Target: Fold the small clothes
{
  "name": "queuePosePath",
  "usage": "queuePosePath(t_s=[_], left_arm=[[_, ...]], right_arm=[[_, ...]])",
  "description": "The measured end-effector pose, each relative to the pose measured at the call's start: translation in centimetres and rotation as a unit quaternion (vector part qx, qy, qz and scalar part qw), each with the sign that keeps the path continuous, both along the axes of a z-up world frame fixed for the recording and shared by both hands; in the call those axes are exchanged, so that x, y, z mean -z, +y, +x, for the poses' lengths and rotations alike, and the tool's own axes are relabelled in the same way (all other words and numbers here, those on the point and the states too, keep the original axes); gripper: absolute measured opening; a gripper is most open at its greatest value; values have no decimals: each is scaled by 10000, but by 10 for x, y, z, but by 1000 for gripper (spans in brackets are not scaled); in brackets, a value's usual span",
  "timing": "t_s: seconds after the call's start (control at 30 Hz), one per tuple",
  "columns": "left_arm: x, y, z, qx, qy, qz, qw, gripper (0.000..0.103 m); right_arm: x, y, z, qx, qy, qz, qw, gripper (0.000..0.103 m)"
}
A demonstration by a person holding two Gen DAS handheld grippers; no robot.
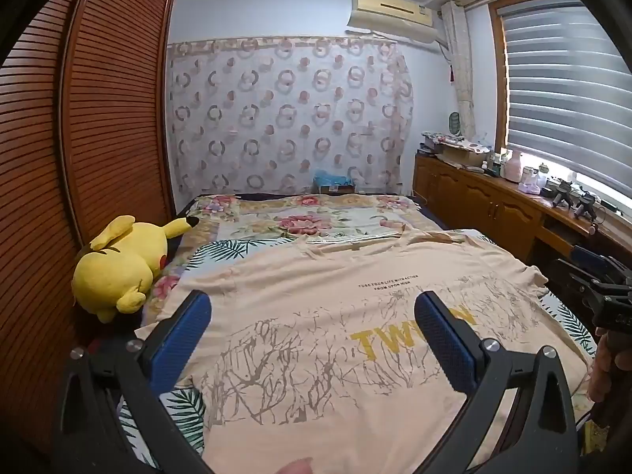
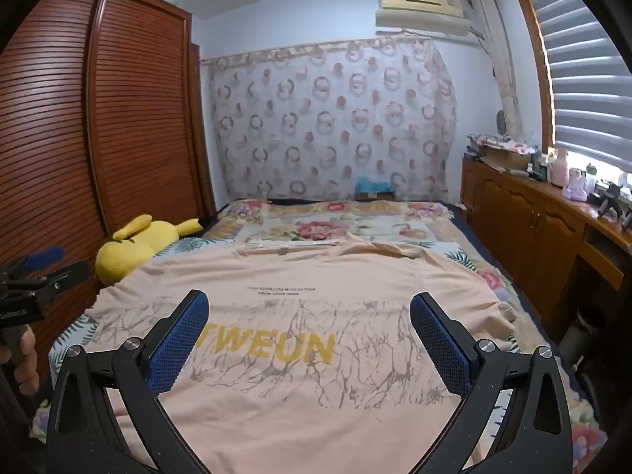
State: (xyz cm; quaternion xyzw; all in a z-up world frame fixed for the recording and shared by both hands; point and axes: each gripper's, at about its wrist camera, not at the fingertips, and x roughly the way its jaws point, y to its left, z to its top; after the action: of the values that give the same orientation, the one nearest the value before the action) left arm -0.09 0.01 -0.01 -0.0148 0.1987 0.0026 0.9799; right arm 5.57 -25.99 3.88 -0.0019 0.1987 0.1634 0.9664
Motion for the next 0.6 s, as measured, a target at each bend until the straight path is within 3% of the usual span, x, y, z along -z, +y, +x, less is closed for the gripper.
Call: queuePosePath(t_s=[0.6], left_arm=[[-1,2,-1,-40,39,-54,10000,103]], right_arm=[[0,5,2,-5,-103,-80,9999,103]])
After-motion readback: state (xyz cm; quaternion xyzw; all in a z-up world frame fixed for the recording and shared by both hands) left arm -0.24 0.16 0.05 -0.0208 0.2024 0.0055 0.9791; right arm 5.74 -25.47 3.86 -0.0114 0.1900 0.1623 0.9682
